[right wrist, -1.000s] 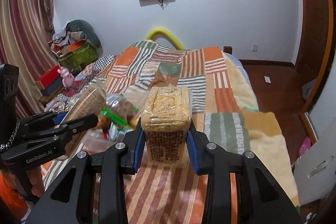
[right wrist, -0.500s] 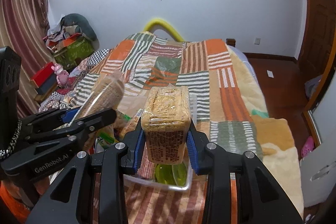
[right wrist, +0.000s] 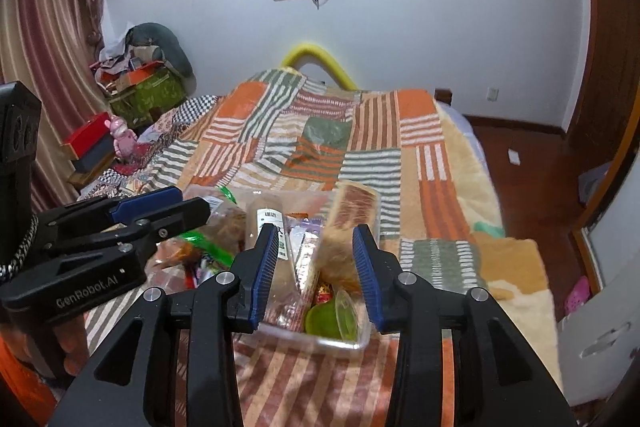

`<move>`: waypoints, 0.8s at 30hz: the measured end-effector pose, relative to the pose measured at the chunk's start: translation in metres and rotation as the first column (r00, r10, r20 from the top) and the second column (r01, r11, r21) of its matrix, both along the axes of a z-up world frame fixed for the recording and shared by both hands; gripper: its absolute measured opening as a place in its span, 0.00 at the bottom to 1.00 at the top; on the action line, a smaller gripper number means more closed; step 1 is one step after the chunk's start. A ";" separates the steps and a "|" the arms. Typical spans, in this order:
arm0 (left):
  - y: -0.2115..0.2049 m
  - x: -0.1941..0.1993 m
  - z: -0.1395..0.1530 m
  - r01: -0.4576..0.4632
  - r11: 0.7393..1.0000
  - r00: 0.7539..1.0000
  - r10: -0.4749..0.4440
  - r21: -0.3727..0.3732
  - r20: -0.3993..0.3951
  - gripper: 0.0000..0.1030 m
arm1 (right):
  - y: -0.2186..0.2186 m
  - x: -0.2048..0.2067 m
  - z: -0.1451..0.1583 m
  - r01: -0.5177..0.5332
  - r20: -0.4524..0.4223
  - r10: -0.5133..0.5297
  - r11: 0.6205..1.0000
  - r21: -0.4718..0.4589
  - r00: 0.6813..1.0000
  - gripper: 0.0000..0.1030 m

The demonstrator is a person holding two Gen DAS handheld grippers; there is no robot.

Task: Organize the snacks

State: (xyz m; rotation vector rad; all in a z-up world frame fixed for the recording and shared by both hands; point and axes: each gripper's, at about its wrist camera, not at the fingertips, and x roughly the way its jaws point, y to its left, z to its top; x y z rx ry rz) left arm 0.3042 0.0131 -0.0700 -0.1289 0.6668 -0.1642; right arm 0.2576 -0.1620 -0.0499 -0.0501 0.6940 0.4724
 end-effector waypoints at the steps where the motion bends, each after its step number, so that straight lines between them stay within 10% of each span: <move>1: 0.000 -0.007 0.005 -0.002 1.000 1.000 0.002 0.004 0.013 0.35 | 0.000 -0.005 0.005 -0.002 0.012 0.002 1.000 -0.001 1.000 0.35; 17: 0.004 -0.170 0.113 -0.062 0.997 0.946 0.045 0.041 0.320 0.38 | -0.019 -0.115 0.098 -0.030 0.258 0.000 0.993 0.113 0.966 0.35; 24: 0.006 -0.215 0.122 -0.126 0.991 0.919 0.096 0.055 0.382 0.65 | -0.014 -0.147 0.108 -0.043 0.318 -0.001 0.990 0.132 0.948 0.54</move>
